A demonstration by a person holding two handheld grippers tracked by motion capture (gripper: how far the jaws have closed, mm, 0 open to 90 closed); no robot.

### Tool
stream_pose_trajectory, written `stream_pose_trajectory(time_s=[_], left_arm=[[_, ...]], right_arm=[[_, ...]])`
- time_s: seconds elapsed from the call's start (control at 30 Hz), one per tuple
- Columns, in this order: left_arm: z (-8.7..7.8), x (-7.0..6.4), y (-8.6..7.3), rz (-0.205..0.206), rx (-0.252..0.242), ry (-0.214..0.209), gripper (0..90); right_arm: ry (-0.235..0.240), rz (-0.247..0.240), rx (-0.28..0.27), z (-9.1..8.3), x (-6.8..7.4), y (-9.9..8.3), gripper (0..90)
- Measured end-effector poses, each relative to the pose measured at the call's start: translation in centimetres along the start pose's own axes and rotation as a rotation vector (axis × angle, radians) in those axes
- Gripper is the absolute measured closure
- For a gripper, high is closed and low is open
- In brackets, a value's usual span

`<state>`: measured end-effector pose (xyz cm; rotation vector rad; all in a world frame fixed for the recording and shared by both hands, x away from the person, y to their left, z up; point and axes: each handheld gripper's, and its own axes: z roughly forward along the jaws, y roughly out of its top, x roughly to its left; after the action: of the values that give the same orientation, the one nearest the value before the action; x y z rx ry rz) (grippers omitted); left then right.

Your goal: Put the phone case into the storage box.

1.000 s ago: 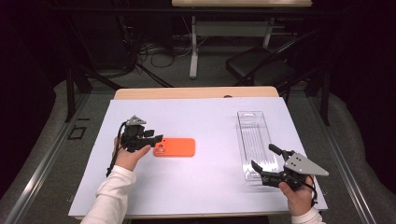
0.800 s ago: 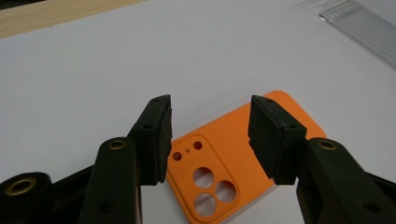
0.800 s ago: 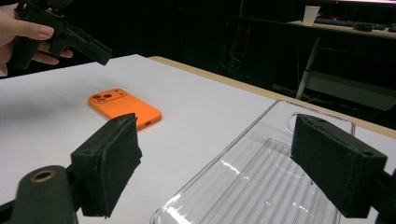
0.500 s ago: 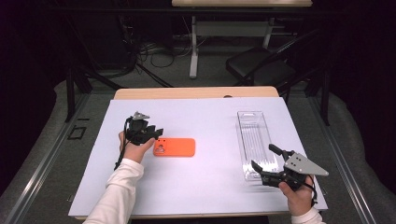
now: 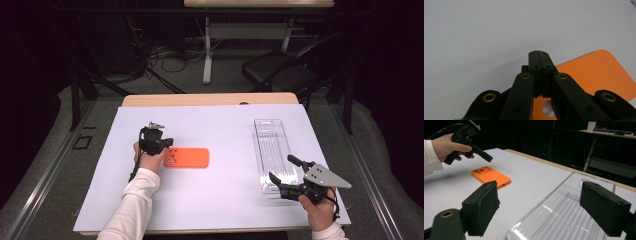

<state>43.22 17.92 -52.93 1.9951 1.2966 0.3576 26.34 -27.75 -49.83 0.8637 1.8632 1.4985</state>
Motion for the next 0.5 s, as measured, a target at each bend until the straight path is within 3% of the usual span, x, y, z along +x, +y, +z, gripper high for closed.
stream_pose_trajectory(time_s=[0.2,0.5], left_arm=[[1.0,0.3,-0.4,-0.024,0.01,0.003,90.0],[2.5,0.8,-0.6,-0.017,0.044,0.009,90.0]], right_arm=[[0.005,0.002,0.001,0.0,0.0,0.0,14.6],[0.008,0.006,0.011,0.0,0.0,-0.1,14.6]])
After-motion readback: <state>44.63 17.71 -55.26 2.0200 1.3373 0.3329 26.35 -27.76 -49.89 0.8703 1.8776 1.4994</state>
